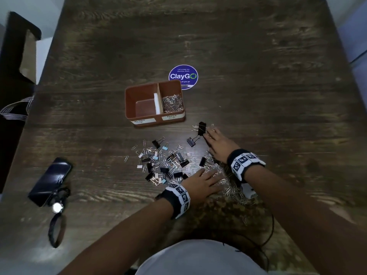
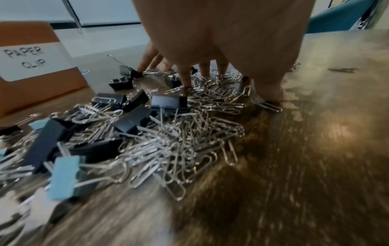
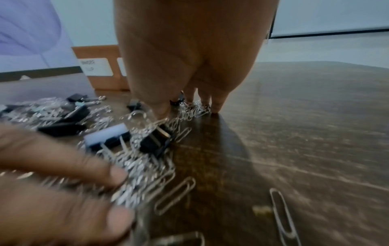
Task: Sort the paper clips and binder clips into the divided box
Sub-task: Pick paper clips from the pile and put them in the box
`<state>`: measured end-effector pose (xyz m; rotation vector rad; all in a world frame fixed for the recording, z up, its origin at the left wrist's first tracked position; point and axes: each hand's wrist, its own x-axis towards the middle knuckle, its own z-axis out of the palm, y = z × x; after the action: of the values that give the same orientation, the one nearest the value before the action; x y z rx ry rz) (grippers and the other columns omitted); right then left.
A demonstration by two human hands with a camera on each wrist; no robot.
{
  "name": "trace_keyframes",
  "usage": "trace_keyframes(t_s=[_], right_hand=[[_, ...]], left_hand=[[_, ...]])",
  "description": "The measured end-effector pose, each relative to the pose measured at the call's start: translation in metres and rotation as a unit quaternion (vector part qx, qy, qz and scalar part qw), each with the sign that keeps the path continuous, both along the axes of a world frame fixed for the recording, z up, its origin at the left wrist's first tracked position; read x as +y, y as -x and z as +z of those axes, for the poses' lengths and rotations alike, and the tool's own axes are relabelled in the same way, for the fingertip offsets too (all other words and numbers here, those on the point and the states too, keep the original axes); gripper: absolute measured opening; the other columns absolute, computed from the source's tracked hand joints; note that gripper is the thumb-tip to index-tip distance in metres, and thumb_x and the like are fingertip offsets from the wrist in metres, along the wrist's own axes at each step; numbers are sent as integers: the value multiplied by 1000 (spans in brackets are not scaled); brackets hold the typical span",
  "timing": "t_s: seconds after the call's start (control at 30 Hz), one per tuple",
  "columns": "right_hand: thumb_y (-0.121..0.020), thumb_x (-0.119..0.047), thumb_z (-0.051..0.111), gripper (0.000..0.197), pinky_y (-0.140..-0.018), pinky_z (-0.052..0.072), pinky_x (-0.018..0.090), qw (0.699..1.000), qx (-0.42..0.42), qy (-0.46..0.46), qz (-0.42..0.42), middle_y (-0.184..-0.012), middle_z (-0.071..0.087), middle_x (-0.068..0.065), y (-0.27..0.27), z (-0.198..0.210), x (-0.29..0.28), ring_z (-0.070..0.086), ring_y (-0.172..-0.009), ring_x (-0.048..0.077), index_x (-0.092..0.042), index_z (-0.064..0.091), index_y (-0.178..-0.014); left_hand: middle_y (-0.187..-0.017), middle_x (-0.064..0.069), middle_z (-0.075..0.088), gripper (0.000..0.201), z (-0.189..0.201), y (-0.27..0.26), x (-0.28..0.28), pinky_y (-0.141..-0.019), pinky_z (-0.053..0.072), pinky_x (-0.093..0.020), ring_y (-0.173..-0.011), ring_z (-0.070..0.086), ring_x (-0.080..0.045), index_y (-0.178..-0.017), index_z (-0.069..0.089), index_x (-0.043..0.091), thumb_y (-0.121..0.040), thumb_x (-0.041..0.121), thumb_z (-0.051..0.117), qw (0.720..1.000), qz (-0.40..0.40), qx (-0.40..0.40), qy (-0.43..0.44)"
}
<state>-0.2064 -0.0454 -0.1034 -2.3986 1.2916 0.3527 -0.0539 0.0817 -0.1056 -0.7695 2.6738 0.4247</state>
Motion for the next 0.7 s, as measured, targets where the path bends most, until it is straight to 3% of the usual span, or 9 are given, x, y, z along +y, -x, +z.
trace_keyframes(t_s=[0.07,0.13,0.2,0.27,0.4,0.5,0.7], right_hand=[[-95,-24,54,58,-111,35,47,999,-11,28,16,-157,21,8,3,-2,11,20,-144,31,-15,32,-147],[-88,-15,65,52,-105,43,44,998,-23,46,26,-150,37,11,7,-3,20,35,-136,31,-12,48,-137],[-82,-11,70,43,-98,47,41,998,-23,58,20,-139,50,11,12,-4,28,46,-126,31,-12,61,-124],[-85,-12,66,32,-92,47,36,997,-23,67,7,-129,56,9,15,0,35,49,-116,28,-11,64,-117],[-90,-11,59,23,-86,46,28,997,-37,47,-48,-114,59,5,18,6,42,54,-102,22,-12,66,-112],[-91,-13,59,18,-82,49,24,986,-76,-16,-149,-110,64,5,20,13,36,61,-93,18,-15,70,-106],[-84,-14,71,17,-85,43,19,940,-168,-87,-283,-103,72,5,24,53,7,57,-85,9,-11,74,-100]], left_hand=[[-156,-11,29,52,-3,-5,-2,-106,36,-50,-142,28,-33,-143,40,23,-93,26,55,999,6,30,19],[-137,-12,50,32,-5,-9,-5,-87,52,-44,-122,48,-31,-123,58,17,-91,23,57,997,14,61,33],[-115,-11,58,20,-7,-15,-8,-71,53,-40,-101,53,-28,-108,62,13,-89,18,59,995,14,82,58],[-103,-8,60,19,-4,-20,-10,-65,52,-36,-89,53,-25,-103,64,12,-84,15,65,994,10,84,67],[-106,-10,61,26,4,-27,-14,-68,54,-36,-95,54,-27,-111,63,9,-85,7,64,998,37,51,32],[-106,-9,60,22,16,-31,-24,-75,54,-40,-98,57,-27,-111,62,10,-90,5,58,991,103,87,-13],[-105,-1,70,15,77,-54,-75,-87,52,-22,-93,65,-11,-104,71,10,-92,9,62,896,334,285,-68]])
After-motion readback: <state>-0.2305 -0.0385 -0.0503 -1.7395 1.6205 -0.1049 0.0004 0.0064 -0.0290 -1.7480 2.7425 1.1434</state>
